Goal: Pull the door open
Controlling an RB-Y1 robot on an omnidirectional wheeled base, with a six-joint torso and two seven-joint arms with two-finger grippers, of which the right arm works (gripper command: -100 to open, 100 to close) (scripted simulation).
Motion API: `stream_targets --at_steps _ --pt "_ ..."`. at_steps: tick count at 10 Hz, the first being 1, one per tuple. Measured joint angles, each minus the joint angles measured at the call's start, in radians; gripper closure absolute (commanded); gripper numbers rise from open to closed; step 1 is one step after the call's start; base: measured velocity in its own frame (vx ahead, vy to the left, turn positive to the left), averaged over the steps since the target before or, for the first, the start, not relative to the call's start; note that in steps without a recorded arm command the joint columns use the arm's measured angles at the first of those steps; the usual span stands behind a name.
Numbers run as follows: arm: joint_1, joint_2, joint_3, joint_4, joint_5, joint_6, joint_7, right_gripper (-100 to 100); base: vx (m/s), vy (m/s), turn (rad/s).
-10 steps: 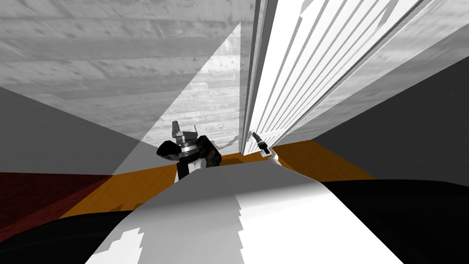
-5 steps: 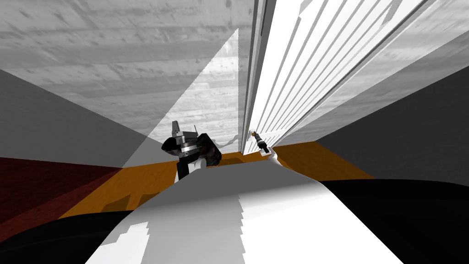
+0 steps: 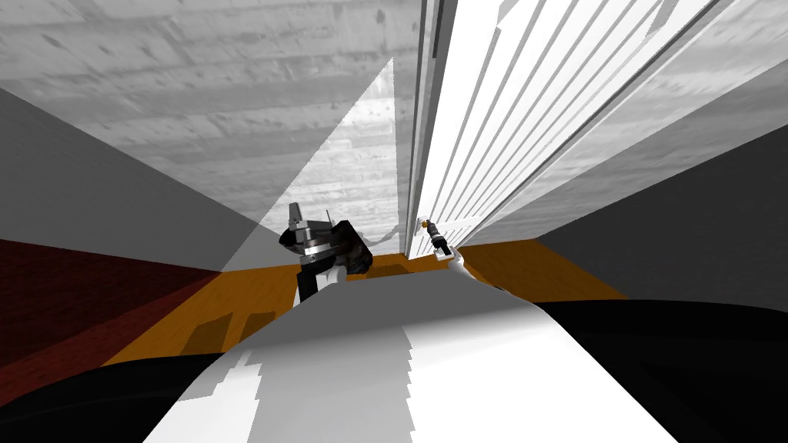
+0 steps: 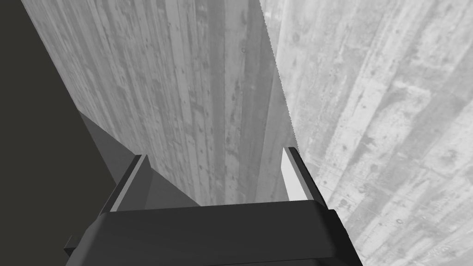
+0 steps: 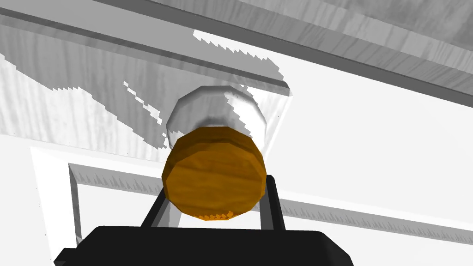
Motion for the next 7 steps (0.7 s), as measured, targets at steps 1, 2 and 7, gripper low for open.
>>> stream_targets --at_steps 1,2,7 --pt "-0.011 -0.002 0.006 0.010 -0.032 0.005 -0.028 100 -0.069 -0.059 0.062" --pt "-0.008 0.000 0.010 -0.001 -0.047 0.014 -0.051 100 -0.066 -0.045 0.058" --pt "-0.036 -0.009 0.036 0.035 -0.157 0.016 -0.177 100 -0.067 -0.042 0.086"
